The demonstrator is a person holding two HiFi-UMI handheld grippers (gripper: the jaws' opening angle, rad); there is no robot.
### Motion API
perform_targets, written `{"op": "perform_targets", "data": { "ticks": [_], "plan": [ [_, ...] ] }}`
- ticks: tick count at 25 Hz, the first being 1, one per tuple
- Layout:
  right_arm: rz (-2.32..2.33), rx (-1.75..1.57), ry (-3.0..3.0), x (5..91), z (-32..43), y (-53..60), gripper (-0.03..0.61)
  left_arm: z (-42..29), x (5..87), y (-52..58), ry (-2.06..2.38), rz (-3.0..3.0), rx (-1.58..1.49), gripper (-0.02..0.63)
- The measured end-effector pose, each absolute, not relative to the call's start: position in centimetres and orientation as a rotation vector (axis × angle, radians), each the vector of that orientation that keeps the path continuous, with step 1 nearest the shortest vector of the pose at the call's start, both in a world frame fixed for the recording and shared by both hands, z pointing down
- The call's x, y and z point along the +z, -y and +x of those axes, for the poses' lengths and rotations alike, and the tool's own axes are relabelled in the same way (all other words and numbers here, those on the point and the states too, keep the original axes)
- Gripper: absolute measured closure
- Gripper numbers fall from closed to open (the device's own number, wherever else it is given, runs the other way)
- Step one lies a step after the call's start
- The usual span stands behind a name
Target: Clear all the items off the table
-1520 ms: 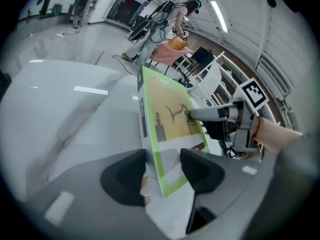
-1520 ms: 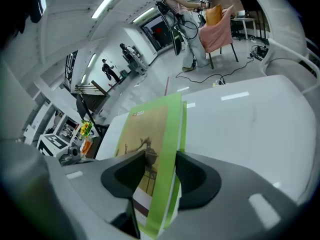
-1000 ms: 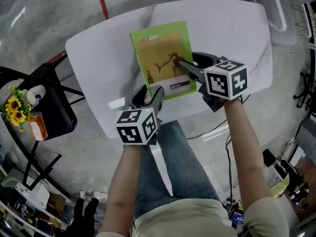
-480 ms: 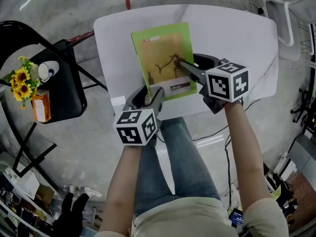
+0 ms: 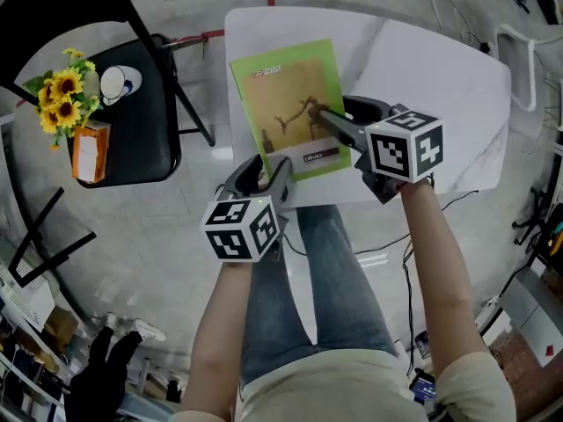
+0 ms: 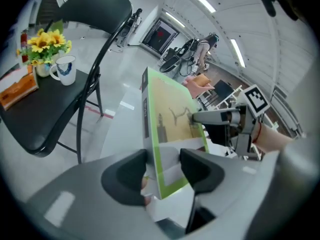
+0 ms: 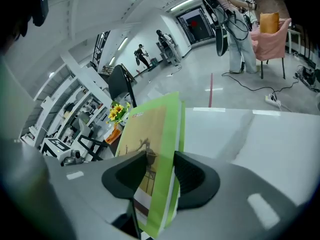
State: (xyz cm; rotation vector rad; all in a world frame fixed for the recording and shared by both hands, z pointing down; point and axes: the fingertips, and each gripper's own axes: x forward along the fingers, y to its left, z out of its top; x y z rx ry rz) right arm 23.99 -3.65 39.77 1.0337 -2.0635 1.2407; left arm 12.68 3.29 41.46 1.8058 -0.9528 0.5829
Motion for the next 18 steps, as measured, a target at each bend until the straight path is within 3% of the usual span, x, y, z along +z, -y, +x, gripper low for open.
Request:
{"op": "perform_targets", "data": {
  "ticks": [18],
  "plan": [
    [0.776,1.169,2.126,40.5,5.5,4.9,0.411,-4.1,42.0,-4.2,1.163,1.642,0.459,0.394]
  ]
}}
